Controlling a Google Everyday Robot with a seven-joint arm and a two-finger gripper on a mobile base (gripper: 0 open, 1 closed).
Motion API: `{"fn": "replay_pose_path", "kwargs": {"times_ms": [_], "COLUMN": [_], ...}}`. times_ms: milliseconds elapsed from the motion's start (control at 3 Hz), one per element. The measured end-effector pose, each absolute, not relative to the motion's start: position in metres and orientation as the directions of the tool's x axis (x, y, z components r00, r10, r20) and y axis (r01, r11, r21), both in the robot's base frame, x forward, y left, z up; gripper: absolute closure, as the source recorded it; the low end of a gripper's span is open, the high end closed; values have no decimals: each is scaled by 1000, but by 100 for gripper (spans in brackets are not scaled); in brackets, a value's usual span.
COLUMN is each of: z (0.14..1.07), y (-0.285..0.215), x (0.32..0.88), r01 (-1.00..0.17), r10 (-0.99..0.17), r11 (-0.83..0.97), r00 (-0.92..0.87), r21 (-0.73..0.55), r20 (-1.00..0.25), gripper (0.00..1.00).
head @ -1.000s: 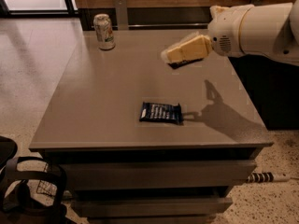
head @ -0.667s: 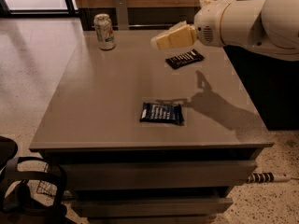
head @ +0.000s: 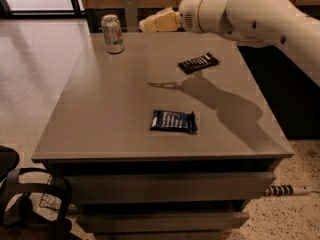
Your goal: Knock 7up can over
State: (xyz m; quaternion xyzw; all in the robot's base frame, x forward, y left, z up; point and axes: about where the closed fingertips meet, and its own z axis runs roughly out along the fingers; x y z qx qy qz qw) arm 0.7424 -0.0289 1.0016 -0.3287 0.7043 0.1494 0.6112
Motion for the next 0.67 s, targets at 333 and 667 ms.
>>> {"fn": "replay_pose_path", "kwargs": {"times_ms": [333, 667], "z": [994, 975], "y": [3, 36], "x": [772, 797], "r01": [-677, -711], "r10": [-266, -225], "r11": [717, 695], "r00": [-47, -69], "r21": [-165, -110], "r20": [-963, -972], "gripper": [0, 0]}}
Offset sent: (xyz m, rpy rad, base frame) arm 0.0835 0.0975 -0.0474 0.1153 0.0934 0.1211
